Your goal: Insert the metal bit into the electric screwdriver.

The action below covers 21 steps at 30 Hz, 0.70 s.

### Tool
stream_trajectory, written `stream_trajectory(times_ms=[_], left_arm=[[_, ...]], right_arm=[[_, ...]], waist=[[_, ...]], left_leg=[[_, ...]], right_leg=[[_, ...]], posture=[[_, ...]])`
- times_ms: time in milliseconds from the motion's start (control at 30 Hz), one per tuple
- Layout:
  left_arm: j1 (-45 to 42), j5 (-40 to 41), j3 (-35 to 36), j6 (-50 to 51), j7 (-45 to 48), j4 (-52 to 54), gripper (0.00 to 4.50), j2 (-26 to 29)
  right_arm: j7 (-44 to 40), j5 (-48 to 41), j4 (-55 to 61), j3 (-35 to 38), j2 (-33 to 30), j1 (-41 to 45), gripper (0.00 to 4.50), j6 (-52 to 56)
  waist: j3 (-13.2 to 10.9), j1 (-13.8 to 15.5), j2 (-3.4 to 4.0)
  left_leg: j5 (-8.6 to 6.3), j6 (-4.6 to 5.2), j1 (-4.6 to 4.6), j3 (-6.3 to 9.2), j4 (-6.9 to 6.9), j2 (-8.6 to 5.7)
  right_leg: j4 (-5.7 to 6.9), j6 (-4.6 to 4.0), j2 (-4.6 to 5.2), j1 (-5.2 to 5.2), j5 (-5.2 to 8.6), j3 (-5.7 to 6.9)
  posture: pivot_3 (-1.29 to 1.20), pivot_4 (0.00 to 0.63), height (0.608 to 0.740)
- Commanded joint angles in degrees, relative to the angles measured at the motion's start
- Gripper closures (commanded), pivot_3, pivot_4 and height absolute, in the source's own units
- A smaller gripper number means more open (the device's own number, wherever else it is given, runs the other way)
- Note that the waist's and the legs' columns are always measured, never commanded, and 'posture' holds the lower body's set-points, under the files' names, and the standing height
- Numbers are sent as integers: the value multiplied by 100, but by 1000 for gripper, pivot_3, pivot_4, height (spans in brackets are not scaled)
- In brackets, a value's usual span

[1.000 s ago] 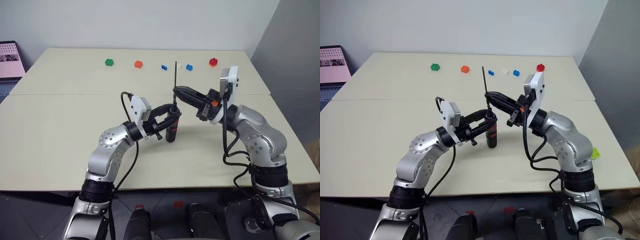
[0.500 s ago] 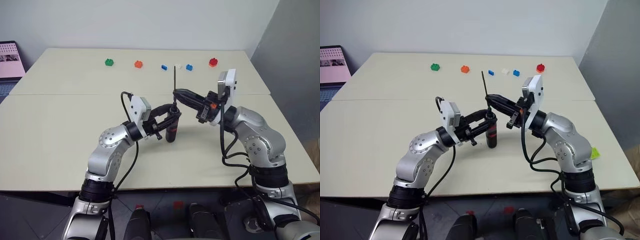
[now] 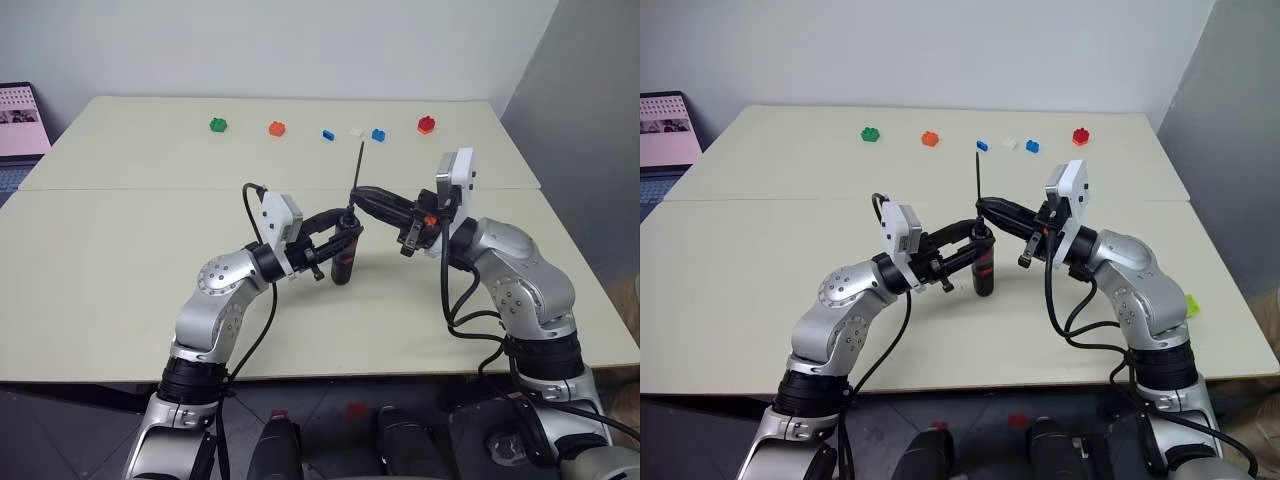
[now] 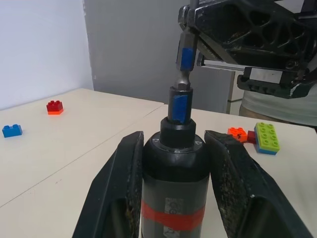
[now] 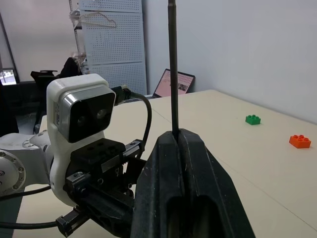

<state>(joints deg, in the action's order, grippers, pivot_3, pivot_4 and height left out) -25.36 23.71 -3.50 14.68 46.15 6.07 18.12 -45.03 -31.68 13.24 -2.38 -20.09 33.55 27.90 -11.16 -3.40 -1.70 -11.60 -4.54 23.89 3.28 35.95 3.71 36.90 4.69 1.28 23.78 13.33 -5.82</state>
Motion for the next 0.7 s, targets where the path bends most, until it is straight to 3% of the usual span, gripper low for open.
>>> stream_trajectory(times_ms=[33, 633, 700], left_arm=[[-125, 25, 7, -11, 64, 35, 2924, 38], [-140, -57, -39, -72, 175, -29, 2924, 61], [-139, -64, -40, -74, 182, -31, 2925, 58]], right_arm=[[-141, -46, 33, -114, -105, 41, 4500, 163], [-464, -194, 136, -261, -578, 416, 4500, 811], [-455, -198, 137, -243, -585, 429, 4099, 848]], waist=[[0, 0, 0], [0, 2, -1], [1, 2, -1]], left_leg=[[0, 0, 0, 0, 0, 0], [0, 0, 0, 0, 0, 0], [0, 0, -1, 0, 0, 0]], right_leg=[[0, 0, 0, 0, 0, 0], [-2, -1, 1, 0, 0, 0], [-1, -1, 1, 0, 0, 0]], posture=[[0, 150, 740], [0, 150, 740], [0, 150, 740]])
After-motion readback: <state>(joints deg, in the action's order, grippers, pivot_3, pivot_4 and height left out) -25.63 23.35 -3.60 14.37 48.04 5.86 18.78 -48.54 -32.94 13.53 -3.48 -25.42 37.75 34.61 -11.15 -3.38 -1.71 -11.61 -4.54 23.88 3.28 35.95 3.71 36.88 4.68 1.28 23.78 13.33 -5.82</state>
